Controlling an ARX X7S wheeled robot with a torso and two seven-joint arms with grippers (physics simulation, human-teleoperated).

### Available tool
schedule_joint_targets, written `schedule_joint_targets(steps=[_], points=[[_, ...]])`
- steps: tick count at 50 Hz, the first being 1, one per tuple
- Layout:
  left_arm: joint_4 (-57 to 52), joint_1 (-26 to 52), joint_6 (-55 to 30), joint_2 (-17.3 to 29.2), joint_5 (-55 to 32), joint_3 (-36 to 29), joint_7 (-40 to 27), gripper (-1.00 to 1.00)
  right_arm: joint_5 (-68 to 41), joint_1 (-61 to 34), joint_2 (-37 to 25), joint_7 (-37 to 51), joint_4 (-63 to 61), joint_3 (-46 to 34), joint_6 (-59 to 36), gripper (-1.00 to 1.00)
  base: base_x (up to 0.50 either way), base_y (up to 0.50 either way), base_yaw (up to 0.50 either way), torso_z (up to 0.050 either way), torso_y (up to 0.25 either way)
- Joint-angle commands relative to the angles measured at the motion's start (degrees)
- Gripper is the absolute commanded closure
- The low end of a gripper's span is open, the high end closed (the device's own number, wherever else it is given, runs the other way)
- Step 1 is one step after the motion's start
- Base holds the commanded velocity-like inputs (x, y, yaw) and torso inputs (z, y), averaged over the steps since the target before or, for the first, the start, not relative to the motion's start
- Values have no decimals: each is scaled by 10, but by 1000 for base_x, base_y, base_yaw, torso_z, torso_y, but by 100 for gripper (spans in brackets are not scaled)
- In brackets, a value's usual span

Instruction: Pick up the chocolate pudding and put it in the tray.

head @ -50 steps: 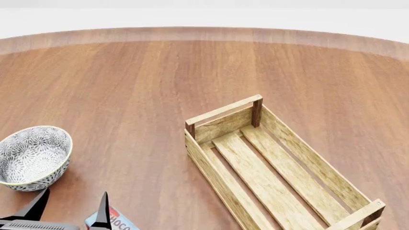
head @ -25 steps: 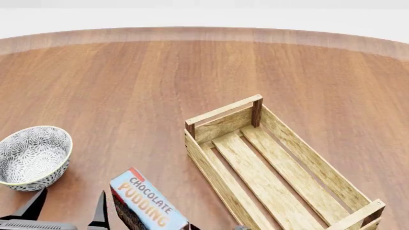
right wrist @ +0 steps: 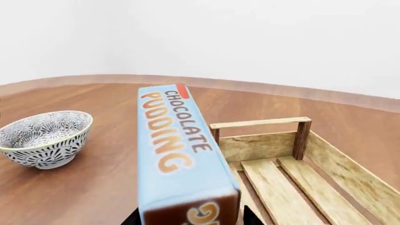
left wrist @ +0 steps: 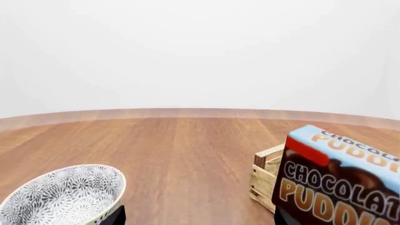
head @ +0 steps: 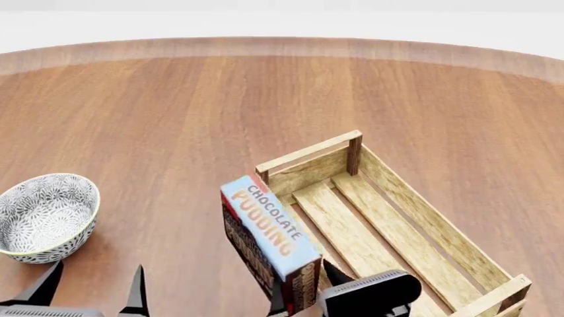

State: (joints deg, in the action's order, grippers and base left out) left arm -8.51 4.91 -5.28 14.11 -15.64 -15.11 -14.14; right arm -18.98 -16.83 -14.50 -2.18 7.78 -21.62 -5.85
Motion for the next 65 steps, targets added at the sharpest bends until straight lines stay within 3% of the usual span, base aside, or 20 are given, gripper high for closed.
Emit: schedule_joint_targets(steps=[1,28,65], points=[[2,-2,3,2,-3,-2,-2,-100,5,-22,-9,12,14,29,-1,100,0,0,0,0,0],[6,5,3,8,-8,-7,-7,-100,-10,-53,-24,34,72,74,15,100,0,0,0,0,0],[19,13,8,9,-11,-18,-12,-100,27,-131,1,49,323,92,127,100,0,0,0,0,0]])
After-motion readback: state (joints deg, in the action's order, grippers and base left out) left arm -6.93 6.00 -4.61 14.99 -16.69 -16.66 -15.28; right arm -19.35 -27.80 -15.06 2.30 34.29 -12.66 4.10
